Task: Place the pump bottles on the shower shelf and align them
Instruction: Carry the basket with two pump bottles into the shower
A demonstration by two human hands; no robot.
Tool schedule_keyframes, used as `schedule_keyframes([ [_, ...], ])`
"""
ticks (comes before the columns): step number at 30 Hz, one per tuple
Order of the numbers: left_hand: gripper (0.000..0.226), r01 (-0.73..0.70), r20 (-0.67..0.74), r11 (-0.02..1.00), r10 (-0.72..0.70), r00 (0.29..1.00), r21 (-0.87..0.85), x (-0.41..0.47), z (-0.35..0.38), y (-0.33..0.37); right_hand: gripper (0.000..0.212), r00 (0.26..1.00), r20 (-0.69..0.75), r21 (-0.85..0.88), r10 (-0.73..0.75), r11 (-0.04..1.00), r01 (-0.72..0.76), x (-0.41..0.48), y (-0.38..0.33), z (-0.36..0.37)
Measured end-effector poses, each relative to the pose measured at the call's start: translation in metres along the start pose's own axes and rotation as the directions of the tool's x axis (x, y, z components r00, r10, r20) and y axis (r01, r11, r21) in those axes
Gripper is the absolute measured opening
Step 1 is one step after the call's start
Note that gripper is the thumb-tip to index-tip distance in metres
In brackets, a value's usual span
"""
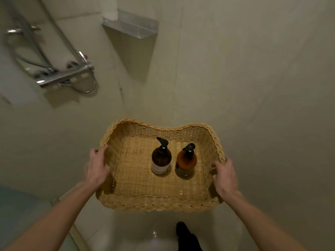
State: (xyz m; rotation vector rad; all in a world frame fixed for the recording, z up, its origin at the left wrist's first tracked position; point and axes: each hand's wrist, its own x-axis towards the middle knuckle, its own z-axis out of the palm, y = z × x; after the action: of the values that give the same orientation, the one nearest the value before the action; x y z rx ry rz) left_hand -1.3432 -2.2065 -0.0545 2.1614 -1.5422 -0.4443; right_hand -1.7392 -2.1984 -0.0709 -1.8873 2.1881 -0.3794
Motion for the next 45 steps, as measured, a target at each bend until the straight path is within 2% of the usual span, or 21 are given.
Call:
schedule_keyframes([
  [5,0.069,0.152,-0.104,0.988,-0.153,0.983,-0.014,0.011,-0.011,-0.022,0.029,0.982,0.082,0.007,-0.172,0.985,0.172,0.071,-0.045,0.020],
  [9,0.070,0.305,-0.178,0.952,-0.305,0.935,-0.031,0.020,-0.016,-0.044,0.028,0.935,0.136,0.033,-0.326,0.945,0.325,0.132,-0.088,0.039],
  [18,0.067,0.579,-0.349,0.809,-0.573,0.742,-0.099,0.008,-0.026,-0.076,0.024,0.739,0.276,0.128,-0.615,0.785,0.606,0.219,-0.193,0.087],
  [22,0.067,0.659,-0.374,0.737,-0.659,0.652,-0.149,-0.014,-0.030,-0.084,0.042,0.653,0.353,0.156,-0.671,0.730,0.665,0.228,-0.229,0.114],
  [27,0.067,0.743,-0.366,0.640,-0.751,0.550,-0.196,-0.039,-0.028,-0.103,0.053,0.588,0.400,0.162,-0.703,0.685,0.710,0.222,-0.262,0.146],
  [33,0.068,0.782,-0.372,0.587,-0.787,0.492,-0.207,-0.060,-0.020,-0.122,0.051,0.537,0.431,0.217,-0.725,0.661,0.719,0.209,-0.286,0.181],
  [36,0.069,0.786,-0.372,0.585,-0.787,0.492,-0.199,-0.061,-0.012,-0.140,0.039,0.496,0.422,0.231,-0.758,0.620,0.750,0.209,-0.291,0.200],
  [39,0.072,0.792,-0.358,0.579,-0.793,0.493,-0.192,-0.061,0.008,-0.162,0.032,0.490,0.390,0.216,-0.779,0.595,0.774,0.209,-0.291,0.225],
  [45,0.073,0.782,-0.378,0.591,-0.782,0.495,-0.197,-0.054,0.084,-0.230,0.050,0.483,0.373,0.180,-0.792,0.572,0.800,0.212,-0.283,0.311],
])
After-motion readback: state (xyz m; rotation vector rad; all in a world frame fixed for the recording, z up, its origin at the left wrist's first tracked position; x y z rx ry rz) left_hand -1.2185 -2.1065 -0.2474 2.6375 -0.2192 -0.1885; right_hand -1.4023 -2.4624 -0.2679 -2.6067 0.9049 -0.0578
